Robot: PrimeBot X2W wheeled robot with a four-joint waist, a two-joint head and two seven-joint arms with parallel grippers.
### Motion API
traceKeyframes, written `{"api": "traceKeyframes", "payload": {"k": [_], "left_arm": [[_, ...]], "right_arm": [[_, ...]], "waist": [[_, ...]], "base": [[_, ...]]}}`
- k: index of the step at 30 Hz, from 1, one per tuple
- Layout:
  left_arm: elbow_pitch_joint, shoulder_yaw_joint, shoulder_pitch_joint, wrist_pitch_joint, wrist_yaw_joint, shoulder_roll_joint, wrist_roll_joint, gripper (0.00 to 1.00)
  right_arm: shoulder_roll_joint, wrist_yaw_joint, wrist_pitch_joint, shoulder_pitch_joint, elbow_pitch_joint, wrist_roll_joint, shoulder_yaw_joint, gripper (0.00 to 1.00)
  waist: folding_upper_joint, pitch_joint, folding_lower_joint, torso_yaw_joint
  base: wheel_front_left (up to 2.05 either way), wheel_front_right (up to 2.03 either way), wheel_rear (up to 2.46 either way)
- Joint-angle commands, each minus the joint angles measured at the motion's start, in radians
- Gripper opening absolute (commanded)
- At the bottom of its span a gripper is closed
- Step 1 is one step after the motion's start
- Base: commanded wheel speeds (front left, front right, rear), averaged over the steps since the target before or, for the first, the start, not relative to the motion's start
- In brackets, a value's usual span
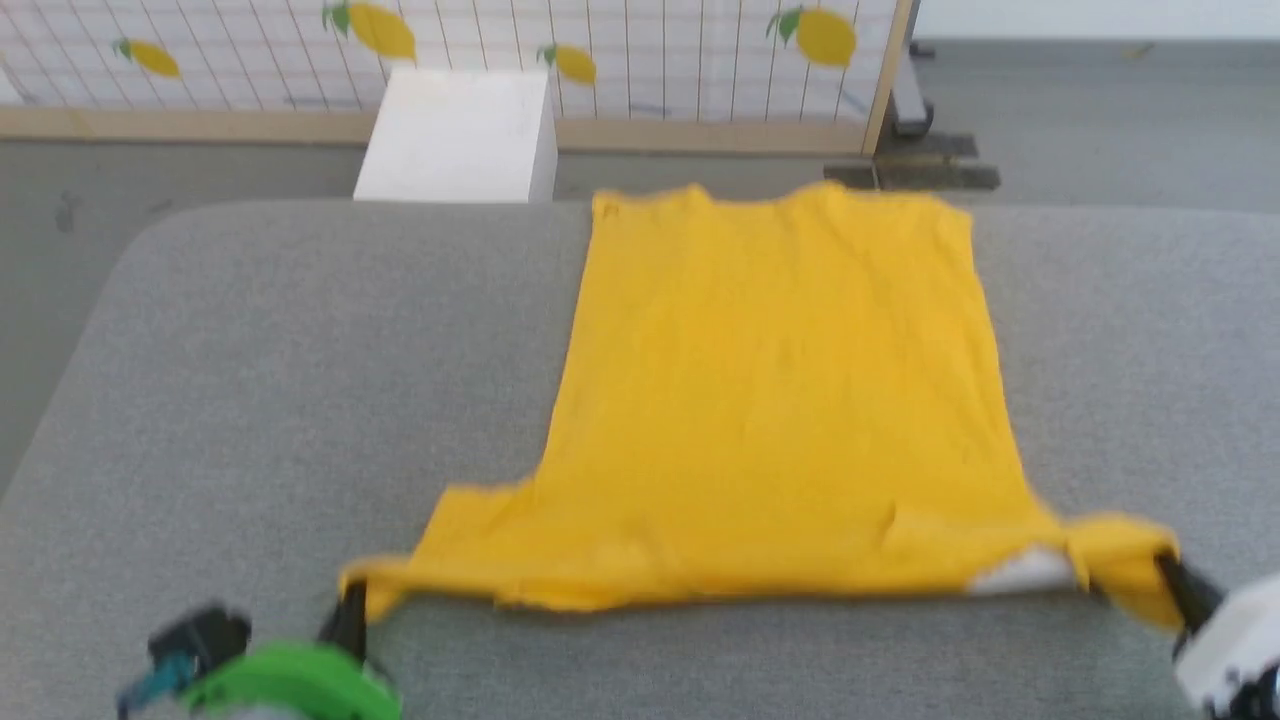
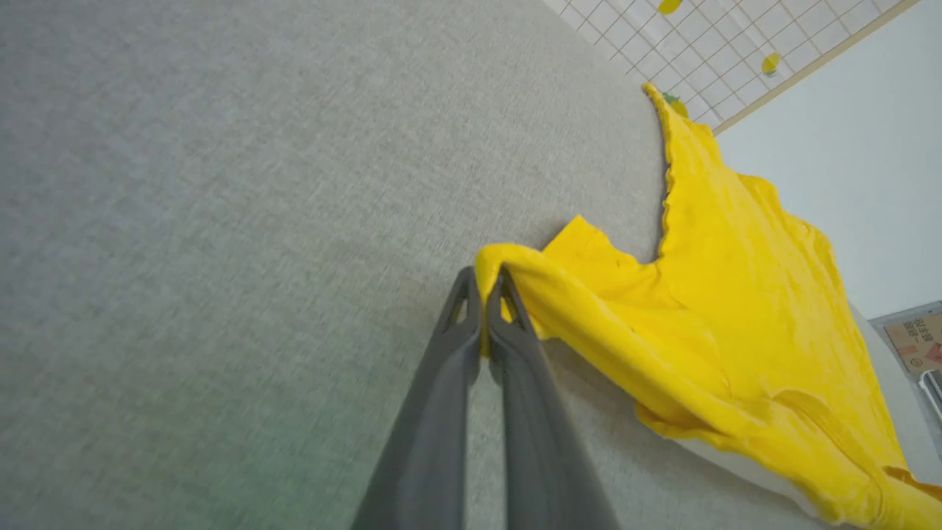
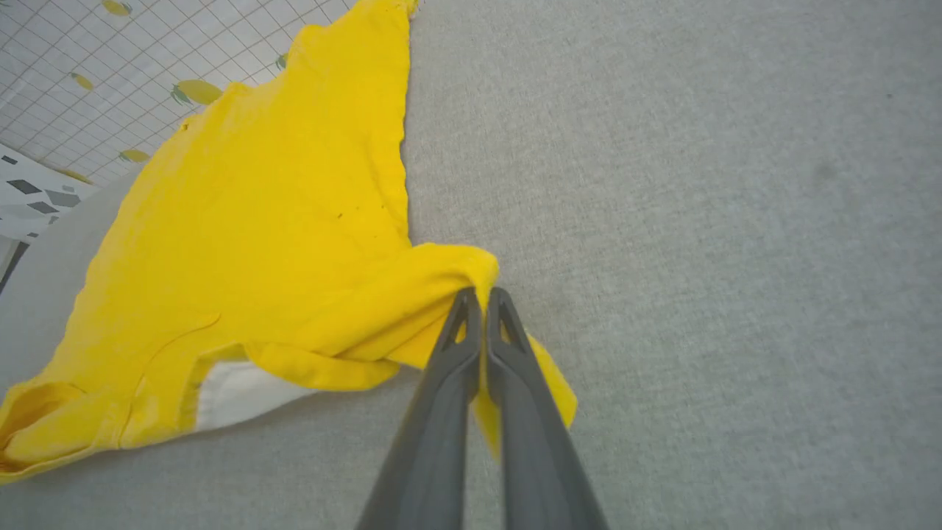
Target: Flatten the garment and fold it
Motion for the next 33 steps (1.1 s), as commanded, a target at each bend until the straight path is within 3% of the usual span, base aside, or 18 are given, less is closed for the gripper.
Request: {"api": "traceKeyframes", "payload": {"k": [1, 8, 10, 17, 18, 19, 26, 33], "left_arm": [[-0.026, 0.006, 0.045, 0.017, 0.021, 0.008, -0.009, 0.00], [-0.081, -0.071, 0.140, 0.099, 0.090, 0.095, 0.127, 0.00], [-0.066, -0.136, 0.122, 0.137, 0.102, 0.130, 0.210, 0.00], [-0.056, -0.174, 0.088, 0.154, 0.128, 0.114, 0.241, 0.00], [-0.058, -0.171, 0.088, 0.147, 0.130, 0.111, 0.239, 0.00], [-0.061, -0.170, 0.087, 0.143, 0.130, 0.108, 0.235, 0.00], [-0.100, -0.160, 0.082, 0.105, 0.134, 0.098, 0.226, 0.00], [-0.144, -0.160, 0.093, 0.088, 0.145, 0.097, 0.227, 0.00]], "right_arm": [[0.002, -0.001, 0.016, 0.035, -0.019, -0.021, -0.010, 0.00], [-0.022, -0.001, 0.117, 0.114, -0.079, -0.138, 0.035, 0.00], [-0.064, -0.001, 0.184, 0.098, -0.086, -0.222, 0.131, 0.00], [-0.110, -0.001, 0.398, 0.018, -0.004, -0.326, 0.312, 0.00], [-0.115, -0.001, 0.410, 0.009, 0.005, -0.332, 0.330, 0.28], [-0.119, -0.001, 0.412, 0.004, 0.011, -0.333, 0.338, 1.00], [-0.118, -0.001, 0.438, 0.012, -0.046, -0.246, 0.278, 1.00], [-0.017, -0.001, 0.447, -0.001, -0.304, -0.111, 0.026, 1.00]], "waist": [[0.0000, -0.037, 0.0001, -0.008], [0.0000, -0.042, 0.0001, -0.015], [0.0000, -0.036, 0.0001, -0.022], [0.0000, -0.034, 0.0001, -0.035], [0.0000, -0.034, 0.0001, -0.035], [0.0000, -0.034, 0.0001, -0.034], [0.0000, -0.042, 0.0001, -0.020], [0.0000, -0.042, 0.0001, -0.028]], "base": [[0.00, 0.00, 0.00], [0.00, 0.00, 0.00], [0.00, 0.00, 0.00], [0.00, 0.00, 0.00], [0.00, 0.00, 0.00], [0.00, 0.00, 0.00], [0.00, 0.00, 0.00], [0.00, 0.00, 0.00]]}}
